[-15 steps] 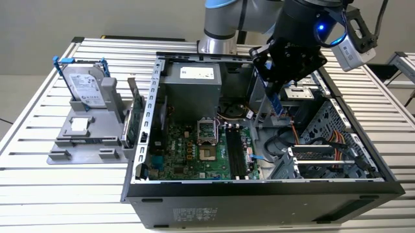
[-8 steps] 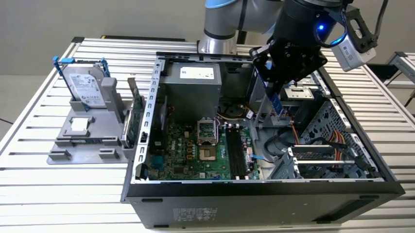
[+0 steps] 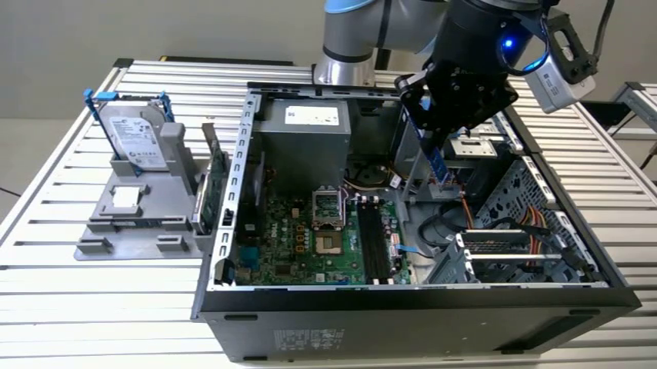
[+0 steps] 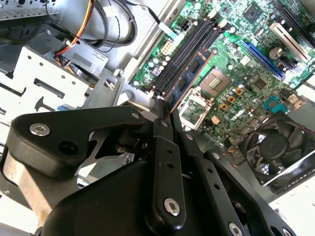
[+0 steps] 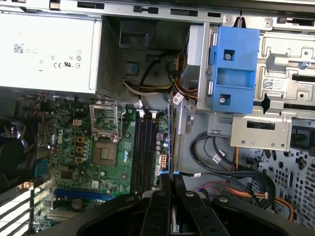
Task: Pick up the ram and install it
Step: 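Insert the ram into the slot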
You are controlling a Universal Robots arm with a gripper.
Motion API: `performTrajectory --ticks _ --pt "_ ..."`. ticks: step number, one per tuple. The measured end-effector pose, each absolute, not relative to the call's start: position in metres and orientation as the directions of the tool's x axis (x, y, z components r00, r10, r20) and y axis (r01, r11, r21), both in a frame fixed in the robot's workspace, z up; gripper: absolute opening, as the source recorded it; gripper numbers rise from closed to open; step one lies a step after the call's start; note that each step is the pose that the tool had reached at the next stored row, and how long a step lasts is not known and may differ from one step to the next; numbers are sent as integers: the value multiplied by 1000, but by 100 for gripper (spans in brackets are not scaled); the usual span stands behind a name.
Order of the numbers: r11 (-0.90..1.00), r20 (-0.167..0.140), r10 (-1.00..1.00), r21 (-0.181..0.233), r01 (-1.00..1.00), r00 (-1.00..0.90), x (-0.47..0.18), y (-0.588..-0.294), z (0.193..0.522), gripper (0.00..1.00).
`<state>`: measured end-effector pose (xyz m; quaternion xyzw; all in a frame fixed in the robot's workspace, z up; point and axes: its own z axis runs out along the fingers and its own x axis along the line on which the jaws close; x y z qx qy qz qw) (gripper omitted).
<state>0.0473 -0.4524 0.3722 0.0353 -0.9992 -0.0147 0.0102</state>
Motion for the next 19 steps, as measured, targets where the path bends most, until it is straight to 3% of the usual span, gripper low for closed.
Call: performTrajectory --ticks 19 --pt "999 19 20 30 20 -1000 47 -453 368 0"
